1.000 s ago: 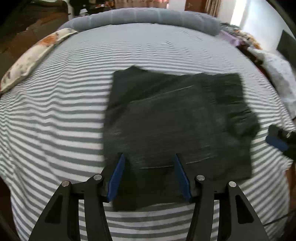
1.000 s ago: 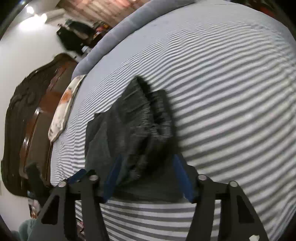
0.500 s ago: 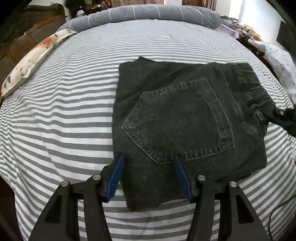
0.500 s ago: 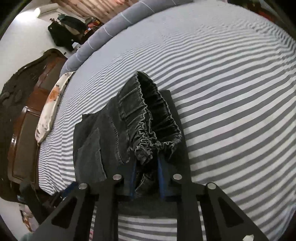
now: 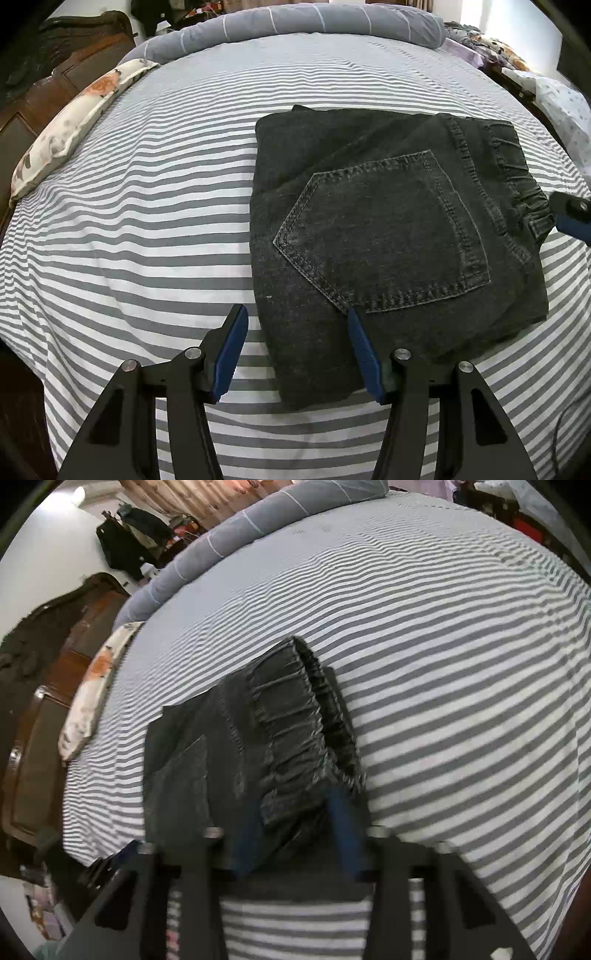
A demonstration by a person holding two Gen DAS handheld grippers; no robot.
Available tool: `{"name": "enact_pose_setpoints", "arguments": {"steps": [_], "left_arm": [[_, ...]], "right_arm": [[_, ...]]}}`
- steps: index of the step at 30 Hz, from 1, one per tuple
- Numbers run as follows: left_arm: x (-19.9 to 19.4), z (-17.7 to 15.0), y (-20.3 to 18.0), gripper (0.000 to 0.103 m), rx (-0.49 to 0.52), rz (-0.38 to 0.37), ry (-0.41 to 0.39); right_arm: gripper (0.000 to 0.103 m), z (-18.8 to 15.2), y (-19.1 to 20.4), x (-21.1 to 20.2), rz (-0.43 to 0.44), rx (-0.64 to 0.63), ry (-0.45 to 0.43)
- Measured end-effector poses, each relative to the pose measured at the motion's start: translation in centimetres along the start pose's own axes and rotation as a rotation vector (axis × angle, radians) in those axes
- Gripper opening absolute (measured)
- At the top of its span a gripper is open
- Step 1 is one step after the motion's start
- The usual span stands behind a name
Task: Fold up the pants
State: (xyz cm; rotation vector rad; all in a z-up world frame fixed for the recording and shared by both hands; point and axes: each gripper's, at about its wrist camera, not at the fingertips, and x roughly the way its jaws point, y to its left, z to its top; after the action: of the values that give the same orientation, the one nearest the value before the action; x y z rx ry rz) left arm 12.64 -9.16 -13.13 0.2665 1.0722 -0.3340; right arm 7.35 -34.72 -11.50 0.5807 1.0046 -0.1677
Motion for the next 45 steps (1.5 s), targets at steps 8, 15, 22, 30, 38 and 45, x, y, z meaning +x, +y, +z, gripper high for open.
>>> {"name": "enact_pose_setpoints", "arguments": {"steps": [8,15,22,30,38,45], "left_arm": [[0.2,-0.1,0.0,0.058,-0.004,0.011,0.006],[-0.2,-0.6,0.5,0.059,-0.019,-0.001,0.015],[0.3,-1.9,1.5,0.061,0.005,-0.009,0.059],[-0.2,-1.6,3.0,0.063,-0.055,-0.082,0.07],[-0.5,0.6,9.1,0.063,-0.304,-0.344,0.042],[2.7,2.8,10.9,0.063,-0.423,-0.461,0.075]], "right_arm": [[0.012,-0.2,-0.5,1.1,-0.024,-0.033,0.031],[0.009,-1.2,0.1,-2.4,-0.047,-0.057,-0.037],[0.009,-2.5,-1.3,-0.4,-0.115,-0.037,0.03],[0.033,-1.7,-4.1,0.1,0.039,0.087,0.094],[0.05,-0.5,-8.6,0.3,0.281,0.173,0.132],[0.054,0.2,-9.4,3.8,0.376,0.161,0.19]]}}
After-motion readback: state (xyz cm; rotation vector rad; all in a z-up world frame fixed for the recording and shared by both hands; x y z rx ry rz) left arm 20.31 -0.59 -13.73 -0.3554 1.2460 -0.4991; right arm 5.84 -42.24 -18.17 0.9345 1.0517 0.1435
